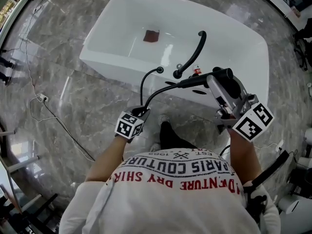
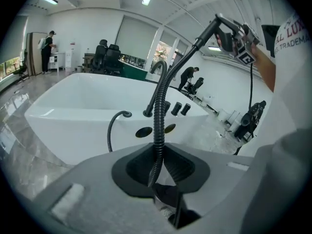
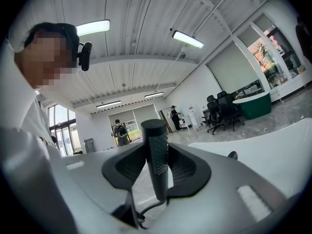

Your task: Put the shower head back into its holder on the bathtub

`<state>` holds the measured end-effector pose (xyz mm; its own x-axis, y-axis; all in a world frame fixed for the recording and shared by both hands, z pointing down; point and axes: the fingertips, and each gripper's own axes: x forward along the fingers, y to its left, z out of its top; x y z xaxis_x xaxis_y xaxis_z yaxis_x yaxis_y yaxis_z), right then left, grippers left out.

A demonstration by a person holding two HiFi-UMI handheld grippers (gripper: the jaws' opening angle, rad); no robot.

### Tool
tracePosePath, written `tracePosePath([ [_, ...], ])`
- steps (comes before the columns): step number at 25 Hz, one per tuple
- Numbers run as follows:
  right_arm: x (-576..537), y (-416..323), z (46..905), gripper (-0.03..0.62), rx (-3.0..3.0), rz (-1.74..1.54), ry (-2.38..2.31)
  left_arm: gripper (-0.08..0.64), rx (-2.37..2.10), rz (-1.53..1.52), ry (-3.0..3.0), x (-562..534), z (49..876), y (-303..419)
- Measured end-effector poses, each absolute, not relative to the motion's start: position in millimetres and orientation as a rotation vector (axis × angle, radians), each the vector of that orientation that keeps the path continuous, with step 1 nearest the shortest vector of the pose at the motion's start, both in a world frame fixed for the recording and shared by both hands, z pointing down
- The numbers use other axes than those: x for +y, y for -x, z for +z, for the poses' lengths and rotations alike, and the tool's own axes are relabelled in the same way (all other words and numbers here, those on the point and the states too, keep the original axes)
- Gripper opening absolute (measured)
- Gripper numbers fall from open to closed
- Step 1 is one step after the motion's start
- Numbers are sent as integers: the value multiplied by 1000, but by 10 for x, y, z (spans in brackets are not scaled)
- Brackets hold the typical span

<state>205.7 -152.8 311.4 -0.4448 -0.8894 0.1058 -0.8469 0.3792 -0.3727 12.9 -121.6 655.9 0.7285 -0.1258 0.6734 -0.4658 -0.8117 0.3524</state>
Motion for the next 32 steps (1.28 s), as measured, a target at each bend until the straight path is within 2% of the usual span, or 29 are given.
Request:
tracePosePath([
  [9, -1459, -2079, 3308, 141, 2548, -547, 1688, 67, -638, 758, -2447, -1607, 5999, 245],
  [29, -1361, -2197, 3530, 140, 2581, -483, 1831, 64, -726, 322, -2587, -2167, 4449, -7],
  [32, -1337, -2199, 3516, 140, 2555, -503, 1801, 63, -697, 338, -2645, -2226, 4321, -112],
])
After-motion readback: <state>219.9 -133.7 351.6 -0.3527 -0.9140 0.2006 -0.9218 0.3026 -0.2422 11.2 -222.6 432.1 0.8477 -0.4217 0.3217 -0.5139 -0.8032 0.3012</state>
